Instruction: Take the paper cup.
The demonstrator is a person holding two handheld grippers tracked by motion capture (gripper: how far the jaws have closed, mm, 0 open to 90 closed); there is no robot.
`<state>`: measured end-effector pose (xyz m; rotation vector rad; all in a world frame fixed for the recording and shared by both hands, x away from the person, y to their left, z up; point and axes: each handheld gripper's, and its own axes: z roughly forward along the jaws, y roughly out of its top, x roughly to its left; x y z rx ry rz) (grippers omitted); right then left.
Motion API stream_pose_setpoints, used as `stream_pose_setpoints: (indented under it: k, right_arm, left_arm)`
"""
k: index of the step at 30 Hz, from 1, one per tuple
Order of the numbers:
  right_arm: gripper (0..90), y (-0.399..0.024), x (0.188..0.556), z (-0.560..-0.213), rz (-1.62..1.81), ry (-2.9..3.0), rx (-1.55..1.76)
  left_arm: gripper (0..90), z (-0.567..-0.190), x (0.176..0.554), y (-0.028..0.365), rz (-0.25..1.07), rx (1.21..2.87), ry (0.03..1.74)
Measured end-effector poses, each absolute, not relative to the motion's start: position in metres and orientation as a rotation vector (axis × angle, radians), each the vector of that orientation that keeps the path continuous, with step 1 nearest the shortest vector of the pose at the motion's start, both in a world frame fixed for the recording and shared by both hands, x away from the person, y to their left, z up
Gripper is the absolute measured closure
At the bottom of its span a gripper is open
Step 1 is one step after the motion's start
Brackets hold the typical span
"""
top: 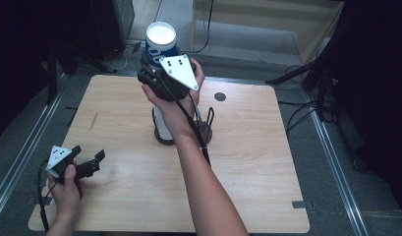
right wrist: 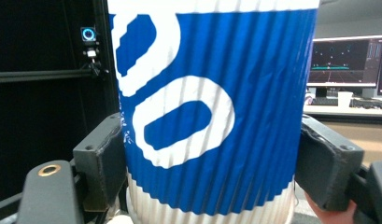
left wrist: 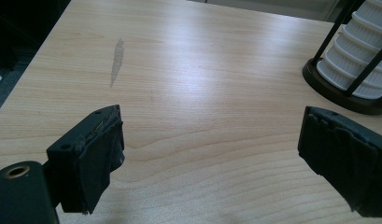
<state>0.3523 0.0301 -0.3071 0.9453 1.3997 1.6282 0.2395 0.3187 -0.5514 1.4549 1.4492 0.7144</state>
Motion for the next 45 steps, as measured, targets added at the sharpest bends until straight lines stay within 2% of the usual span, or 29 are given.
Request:
stream_pose_setpoints:
  k: [22, 45]
  right_arm:
    - [19.9, 0.000, 0.342, -0.289, 1.631, 1.328, 0.959]
    - [19.9, -0.075, 0.319, -0.330, 1.522, 1.323, 1.028]
  left_arm:
    - [8.2, -0.551, 0.239, 0.318, 0.720, 1.456, 1.449]
    - [8.2, -0.551, 0.239, 0.318, 0.725, 1.462, 1.447]
